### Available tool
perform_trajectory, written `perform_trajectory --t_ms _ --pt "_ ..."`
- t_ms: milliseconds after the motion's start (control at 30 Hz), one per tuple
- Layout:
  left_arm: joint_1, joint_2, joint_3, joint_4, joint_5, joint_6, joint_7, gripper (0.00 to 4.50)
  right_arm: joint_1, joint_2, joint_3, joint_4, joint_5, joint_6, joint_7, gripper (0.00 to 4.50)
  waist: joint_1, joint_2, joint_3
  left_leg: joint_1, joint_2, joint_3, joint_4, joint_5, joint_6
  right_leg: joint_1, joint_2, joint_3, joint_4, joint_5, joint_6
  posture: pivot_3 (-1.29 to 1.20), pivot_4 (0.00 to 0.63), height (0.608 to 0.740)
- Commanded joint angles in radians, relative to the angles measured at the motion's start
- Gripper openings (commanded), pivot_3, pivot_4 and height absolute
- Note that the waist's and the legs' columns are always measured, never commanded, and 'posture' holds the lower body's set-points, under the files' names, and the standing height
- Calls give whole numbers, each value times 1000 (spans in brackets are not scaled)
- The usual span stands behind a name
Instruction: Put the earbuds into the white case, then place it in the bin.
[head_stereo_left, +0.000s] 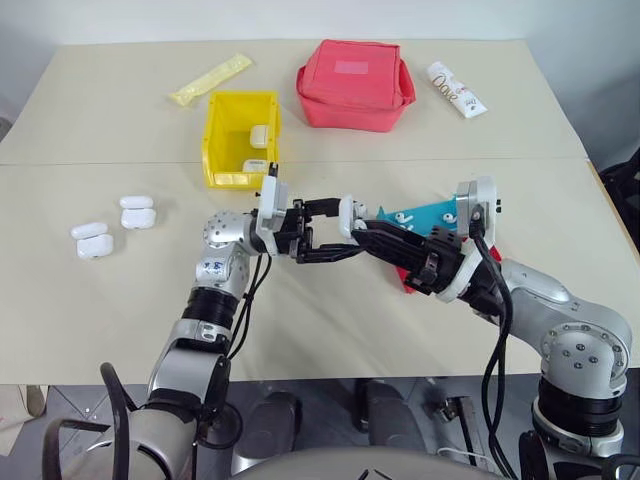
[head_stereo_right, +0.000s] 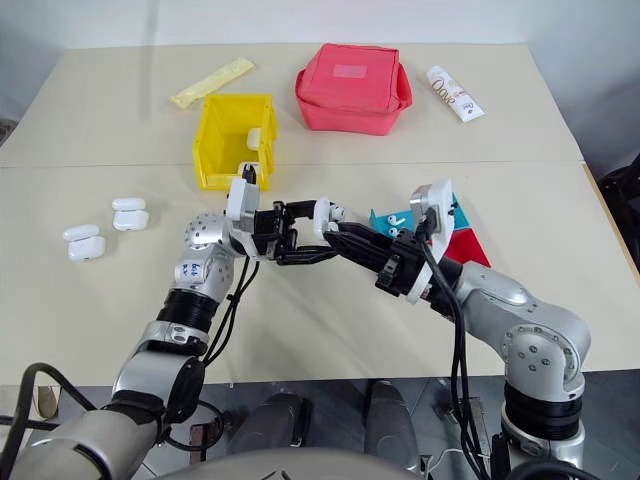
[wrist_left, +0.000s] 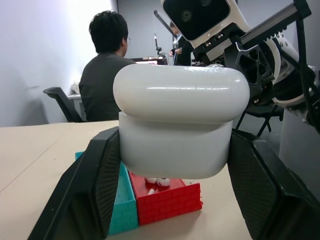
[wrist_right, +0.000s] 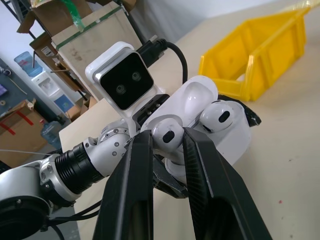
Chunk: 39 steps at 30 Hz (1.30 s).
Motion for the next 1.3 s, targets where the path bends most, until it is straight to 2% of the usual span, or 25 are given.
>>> perform_trajectory --t_ms 33,267,700,767,867,1300 --pt "-30 -26 23 -84 -58 -50 -25 2779 13 -30 4 104 -24 76 -115 488 0 0 0 0 0 0 0 0 0 0 0 0 0 0 0 0 150 740" --pt "-35 -42 28 -79 -58 -69 -20 2779 -16 -32 -7 137 20 92 -187 488 0 0 0 0 0 0 0 0 0 0 0 0 0 0 0 0 150 740" --pt "-2 -42 12 -110 -67 10 -34 2779 -39 -76 43 88 1 25 -124 488 0 0 0 0 0 0 0 0 0 0 0 0 0 0 0 0 150 740" --pt "-3 -43 12 -111 -65 10 -33 2779 -44 -86 46 86 5 19 -117 1213 1 0 0 0 0 0 0 0 0 0 0 0 0 0 0 0 150 740" --pt "-1 -42 11 -113 -61 13 -31 2779 -49 -100 55 67 5 2 -97 2055 1 0 0 0 0 0 0 0 1 0 0 0 0 0 0 0 150 740" --pt "6 -27 14 -103 -45 13 -30 2779 -55 -144 49 9 46 -24 -66 2055 1 0 0 0 0 0 0 0 1 1 0 0 -2 0 0 0 150 740"
